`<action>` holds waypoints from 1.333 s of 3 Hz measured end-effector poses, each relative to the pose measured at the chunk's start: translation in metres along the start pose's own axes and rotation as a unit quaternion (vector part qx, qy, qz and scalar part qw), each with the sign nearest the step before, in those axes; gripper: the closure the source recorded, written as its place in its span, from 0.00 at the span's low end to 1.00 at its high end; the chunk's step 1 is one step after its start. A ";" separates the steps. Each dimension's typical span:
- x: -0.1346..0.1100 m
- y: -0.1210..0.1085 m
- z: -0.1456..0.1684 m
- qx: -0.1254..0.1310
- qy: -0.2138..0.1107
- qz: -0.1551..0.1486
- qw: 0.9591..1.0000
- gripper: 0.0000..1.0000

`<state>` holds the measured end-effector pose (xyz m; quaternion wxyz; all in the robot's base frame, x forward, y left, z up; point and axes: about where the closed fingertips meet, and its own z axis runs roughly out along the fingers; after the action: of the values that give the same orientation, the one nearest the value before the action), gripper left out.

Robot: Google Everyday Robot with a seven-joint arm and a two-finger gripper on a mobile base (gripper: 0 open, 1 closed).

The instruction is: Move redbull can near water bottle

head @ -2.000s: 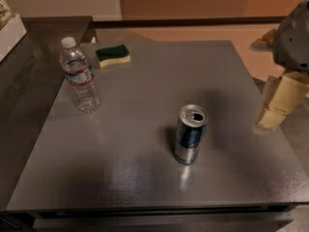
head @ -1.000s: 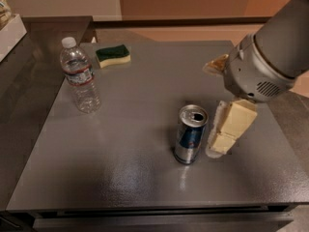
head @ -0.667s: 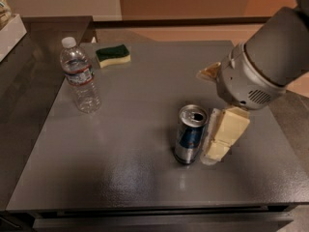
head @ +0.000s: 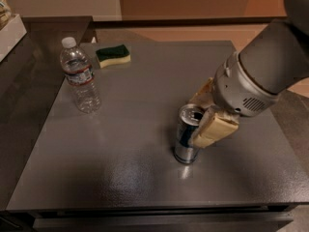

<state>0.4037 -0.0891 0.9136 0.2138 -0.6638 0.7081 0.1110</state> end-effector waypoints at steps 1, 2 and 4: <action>-0.009 -0.002 -0.001 -0.002 -0.015 0.001 1.000 0.65; -0.031 -0.013 -0.012 0.003 -0.031 0.001 1.000 0.88; -0.081 -0.056 -0.020 0.025 -0.030 0.014 0.999 1.00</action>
Offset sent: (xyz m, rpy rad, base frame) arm 0.0273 0.0375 0.0516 0.1073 -0.0228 -0.0009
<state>0.4577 -0.0308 0.9749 0.2494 -0.6445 0.7134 0.1164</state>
